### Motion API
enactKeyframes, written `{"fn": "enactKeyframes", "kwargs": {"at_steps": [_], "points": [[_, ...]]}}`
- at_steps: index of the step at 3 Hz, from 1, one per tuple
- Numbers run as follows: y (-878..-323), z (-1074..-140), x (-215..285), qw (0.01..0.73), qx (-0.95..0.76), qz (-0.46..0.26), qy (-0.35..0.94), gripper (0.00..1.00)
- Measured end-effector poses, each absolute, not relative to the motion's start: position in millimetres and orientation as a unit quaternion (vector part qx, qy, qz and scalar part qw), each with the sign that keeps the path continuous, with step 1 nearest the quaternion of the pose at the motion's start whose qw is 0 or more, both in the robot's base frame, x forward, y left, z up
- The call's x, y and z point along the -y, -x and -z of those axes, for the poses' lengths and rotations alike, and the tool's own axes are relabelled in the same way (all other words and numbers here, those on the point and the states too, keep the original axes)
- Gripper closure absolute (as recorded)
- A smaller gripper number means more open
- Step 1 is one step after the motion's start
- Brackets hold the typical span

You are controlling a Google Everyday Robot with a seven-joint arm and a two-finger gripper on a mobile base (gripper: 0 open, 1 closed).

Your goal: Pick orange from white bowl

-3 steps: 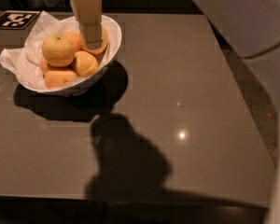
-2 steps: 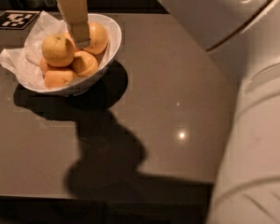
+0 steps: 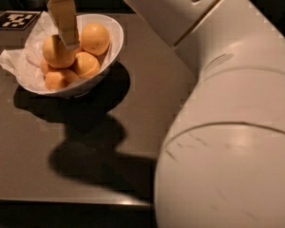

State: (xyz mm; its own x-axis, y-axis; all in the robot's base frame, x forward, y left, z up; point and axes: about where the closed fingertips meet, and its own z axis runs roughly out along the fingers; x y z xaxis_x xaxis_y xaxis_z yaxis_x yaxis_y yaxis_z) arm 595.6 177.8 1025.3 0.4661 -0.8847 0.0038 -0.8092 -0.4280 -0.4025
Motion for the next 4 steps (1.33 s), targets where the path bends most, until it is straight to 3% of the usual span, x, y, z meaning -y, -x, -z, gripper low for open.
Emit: {"fn": "enactKeyframes", "kwargs": {"at_steps": [1,4], "points": [[-607.6,-1011.9,-186.9,0.166,-0.504,0.100,0.841,0.19],[-622.0,-971.8,-200.2,0.134,-0.509,0.072,0.847,0.26]]}}
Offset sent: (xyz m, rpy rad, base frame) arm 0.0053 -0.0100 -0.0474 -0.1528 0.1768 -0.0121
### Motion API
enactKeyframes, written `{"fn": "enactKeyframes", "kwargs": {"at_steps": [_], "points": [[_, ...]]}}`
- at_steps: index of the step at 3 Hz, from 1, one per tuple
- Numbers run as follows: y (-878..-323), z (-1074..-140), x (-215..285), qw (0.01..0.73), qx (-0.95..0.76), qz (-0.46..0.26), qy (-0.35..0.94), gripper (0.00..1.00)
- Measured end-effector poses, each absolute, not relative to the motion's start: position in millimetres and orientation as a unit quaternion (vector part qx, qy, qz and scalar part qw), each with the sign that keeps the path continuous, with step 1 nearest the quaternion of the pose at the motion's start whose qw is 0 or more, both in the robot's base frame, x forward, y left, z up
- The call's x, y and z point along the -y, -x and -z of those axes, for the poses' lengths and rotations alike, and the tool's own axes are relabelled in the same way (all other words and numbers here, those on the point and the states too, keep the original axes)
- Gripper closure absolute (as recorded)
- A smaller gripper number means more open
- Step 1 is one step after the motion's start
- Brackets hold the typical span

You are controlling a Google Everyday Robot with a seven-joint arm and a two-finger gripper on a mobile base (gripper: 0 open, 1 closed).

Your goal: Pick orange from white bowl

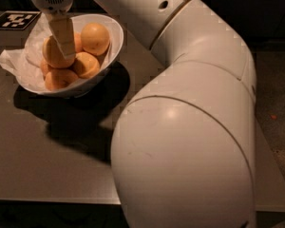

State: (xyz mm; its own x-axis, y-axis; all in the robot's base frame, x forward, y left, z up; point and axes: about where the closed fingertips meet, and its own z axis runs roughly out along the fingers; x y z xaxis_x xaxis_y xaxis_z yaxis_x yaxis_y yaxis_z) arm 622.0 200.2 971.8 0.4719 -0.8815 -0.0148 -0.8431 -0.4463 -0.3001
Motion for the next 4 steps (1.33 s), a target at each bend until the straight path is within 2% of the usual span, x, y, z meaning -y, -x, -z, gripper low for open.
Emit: {"fn": "enactKeyframes", "kwargs": {"at_steps": [2,4], "points": [[-633.0,-949.1,-197.8,0.115,-0.516,0.058,0.847,0.30],[-635.7,-926.1,-197.5,0.094,-0.516,0.045,0.850,0.29]]}}
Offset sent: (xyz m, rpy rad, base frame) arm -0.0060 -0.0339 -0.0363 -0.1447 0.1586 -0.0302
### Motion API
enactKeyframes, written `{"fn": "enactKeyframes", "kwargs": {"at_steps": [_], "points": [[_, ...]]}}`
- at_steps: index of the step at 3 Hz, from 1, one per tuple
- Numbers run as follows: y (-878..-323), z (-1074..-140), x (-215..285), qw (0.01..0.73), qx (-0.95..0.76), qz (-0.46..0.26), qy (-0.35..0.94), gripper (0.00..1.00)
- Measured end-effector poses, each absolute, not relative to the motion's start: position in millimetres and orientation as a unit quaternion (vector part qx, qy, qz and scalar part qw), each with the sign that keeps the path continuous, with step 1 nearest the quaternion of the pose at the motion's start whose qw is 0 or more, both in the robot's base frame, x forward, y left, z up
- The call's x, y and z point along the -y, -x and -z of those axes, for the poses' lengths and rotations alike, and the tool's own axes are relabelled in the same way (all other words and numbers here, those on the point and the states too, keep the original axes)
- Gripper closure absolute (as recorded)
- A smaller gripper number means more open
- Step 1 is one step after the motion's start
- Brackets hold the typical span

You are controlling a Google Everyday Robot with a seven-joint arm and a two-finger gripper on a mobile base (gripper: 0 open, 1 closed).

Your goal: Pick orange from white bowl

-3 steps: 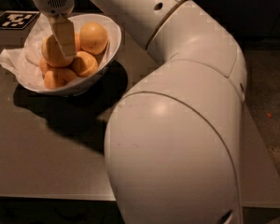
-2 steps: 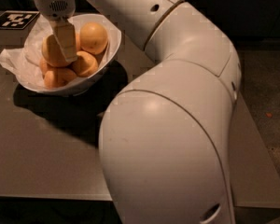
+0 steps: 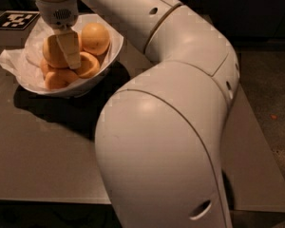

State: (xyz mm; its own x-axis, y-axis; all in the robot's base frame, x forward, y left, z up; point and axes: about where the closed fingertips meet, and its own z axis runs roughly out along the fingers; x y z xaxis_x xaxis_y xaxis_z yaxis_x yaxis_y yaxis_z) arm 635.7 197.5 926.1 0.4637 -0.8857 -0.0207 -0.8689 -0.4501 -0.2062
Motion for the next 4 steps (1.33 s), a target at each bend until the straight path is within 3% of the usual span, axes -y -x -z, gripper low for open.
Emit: {"fn": "enactKeyframes", "kwargs": {"at_steps": [1,3,4], "points": [[-634.2,-920.3,-195.7,0.087,-0.514,0.047,0.852,0.47],[-642.4,-921.9,-205.6,0.109,-0.512,0.050,0.851,0.93],[-633.0,-946.0,-184.3,0.156,-0.526,0.064,0.833,1.00]]}}
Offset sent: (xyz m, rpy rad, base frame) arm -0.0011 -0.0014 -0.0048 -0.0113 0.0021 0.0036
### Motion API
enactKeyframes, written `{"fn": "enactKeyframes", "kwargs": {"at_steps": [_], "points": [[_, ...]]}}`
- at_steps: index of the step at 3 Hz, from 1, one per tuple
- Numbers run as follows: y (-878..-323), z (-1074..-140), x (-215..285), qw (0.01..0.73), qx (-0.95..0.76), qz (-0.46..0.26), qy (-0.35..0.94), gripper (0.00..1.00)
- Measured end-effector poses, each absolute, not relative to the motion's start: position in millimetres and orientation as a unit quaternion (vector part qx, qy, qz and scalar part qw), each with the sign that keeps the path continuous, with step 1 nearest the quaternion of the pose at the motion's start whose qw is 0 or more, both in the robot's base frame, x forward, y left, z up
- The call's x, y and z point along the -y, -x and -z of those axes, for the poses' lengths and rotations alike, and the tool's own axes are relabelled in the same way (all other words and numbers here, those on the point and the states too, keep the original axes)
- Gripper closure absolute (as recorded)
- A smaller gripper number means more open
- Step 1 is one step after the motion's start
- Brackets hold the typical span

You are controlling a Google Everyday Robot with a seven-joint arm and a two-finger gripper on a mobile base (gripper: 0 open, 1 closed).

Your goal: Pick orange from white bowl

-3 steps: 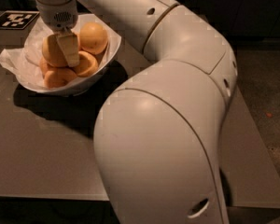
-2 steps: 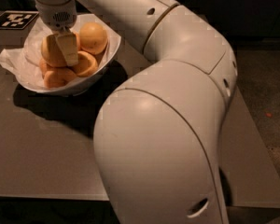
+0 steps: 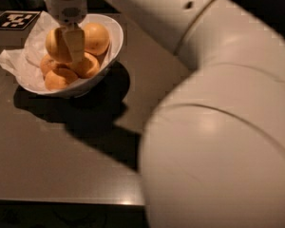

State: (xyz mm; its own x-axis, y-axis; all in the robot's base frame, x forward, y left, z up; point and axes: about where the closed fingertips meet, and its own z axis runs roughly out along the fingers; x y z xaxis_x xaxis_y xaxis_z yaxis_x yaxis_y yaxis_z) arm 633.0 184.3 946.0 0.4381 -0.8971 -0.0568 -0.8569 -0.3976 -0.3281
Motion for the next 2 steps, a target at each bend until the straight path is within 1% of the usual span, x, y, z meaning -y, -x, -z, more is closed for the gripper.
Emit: {"fn": "enactKeyframes", "kwargs": {"at_steps": [1,2], "points": [[-589.8,-983.4,-166.5,0.232,-0.519,0.073,0.820,1.00],[-549.2,-998.0,-149.7,0.266,-0.511,0.078,0.813,1.00]]}}
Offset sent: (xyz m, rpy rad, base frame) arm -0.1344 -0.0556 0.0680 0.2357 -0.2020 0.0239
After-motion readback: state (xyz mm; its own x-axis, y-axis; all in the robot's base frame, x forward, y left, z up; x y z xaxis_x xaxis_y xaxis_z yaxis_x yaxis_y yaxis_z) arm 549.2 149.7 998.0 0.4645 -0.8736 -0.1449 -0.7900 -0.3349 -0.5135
